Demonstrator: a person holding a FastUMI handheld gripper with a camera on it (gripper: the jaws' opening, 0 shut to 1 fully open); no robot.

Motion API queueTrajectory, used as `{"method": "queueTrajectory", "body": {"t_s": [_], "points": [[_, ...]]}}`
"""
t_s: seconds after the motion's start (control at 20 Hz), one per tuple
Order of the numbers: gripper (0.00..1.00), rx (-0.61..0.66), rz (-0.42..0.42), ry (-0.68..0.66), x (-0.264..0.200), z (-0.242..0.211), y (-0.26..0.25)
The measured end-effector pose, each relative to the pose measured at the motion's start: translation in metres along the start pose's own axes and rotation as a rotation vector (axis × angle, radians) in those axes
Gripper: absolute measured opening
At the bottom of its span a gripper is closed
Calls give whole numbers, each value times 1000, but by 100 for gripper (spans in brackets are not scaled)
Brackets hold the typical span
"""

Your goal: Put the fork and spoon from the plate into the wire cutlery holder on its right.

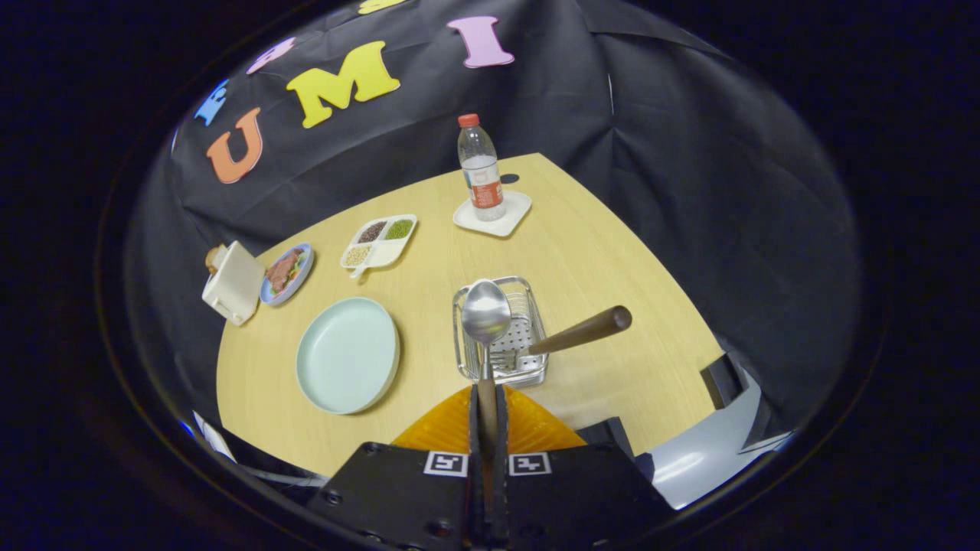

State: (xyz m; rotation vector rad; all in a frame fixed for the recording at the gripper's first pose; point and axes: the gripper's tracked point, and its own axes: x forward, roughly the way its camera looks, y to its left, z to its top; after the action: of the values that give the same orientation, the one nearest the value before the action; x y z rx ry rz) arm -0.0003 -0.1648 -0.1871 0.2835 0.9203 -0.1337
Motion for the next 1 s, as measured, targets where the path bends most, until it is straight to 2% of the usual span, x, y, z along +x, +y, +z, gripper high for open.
{"method": "queueTrajectory", "body": {"t_s": [0.1,0.2,0.75,0.8,0.95,1.0], "points": [[8,-7,19,-55,-6,10,6],[18,-22,28,-122,-12,24,8],[19,-91,28,-412,-79,58,32],[29,-96,25,-446,-86,61,36],[33,-114,28,-537,-107,64,51],[38,-117,54,-566,-116,65,61]]}}
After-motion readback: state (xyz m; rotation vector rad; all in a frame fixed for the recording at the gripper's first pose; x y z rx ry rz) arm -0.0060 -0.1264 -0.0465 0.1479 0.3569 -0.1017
